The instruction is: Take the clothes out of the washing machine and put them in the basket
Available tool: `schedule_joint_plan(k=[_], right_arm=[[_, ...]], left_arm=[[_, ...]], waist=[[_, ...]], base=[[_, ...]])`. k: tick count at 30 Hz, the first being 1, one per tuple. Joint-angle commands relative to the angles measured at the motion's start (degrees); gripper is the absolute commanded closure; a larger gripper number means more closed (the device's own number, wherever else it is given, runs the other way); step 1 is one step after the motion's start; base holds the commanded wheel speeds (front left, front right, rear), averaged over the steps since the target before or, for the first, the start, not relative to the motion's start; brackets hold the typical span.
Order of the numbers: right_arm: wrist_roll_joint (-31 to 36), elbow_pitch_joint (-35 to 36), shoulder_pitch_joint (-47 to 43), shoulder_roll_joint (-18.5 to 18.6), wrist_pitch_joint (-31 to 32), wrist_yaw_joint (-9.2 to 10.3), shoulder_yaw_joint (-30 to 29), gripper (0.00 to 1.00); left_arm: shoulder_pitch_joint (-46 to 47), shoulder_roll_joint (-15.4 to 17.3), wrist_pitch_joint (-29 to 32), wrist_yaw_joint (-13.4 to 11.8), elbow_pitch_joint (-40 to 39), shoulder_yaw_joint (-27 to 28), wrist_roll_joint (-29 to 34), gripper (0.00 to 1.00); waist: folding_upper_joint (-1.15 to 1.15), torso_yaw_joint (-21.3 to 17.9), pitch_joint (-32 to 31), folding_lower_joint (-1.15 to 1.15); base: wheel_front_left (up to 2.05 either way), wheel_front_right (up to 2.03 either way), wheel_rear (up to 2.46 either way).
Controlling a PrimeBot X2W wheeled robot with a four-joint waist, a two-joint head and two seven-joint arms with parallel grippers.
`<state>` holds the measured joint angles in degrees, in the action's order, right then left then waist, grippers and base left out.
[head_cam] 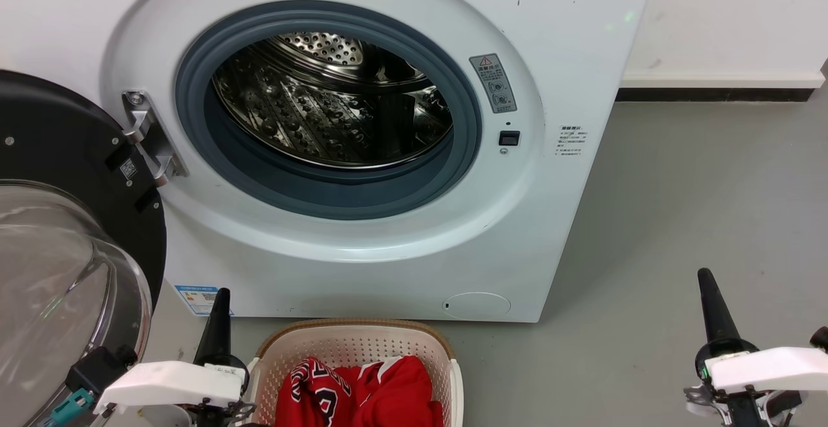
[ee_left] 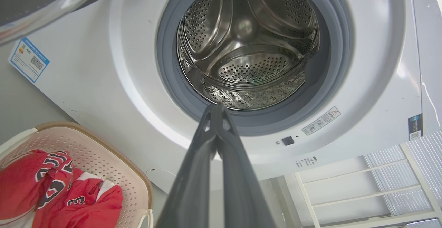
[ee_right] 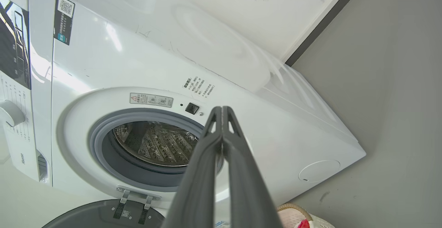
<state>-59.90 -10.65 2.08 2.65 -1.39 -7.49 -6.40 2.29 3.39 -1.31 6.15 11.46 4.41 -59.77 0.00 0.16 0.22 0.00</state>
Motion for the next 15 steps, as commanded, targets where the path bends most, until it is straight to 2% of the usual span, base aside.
schedule_joint_plan(k=[1, 15], right_arm=[[-1.9, 0.3, 1.2, 0.3, 0.4, -0.01, 0.0, 1.0], [-10.3, -0.8, 2.2, 0.3, 2.5, -0.01, -0.1, 1.0]], left_arm=[[1.3, 0.1, 0.4, 0.4, -0.2, 0.4, -1.7, 1.0], [2.3, -0.1, 2.5, 0.7, 0.5, 0.9, -10.2, 1.0]], waist=[[0.0, 0.0, 0.0, 0.0], [0.0, 0.0, 0.0, 0.0]], base=[[0.0, 0.0, 0.0], [0.0, 0.0, 0.0]])
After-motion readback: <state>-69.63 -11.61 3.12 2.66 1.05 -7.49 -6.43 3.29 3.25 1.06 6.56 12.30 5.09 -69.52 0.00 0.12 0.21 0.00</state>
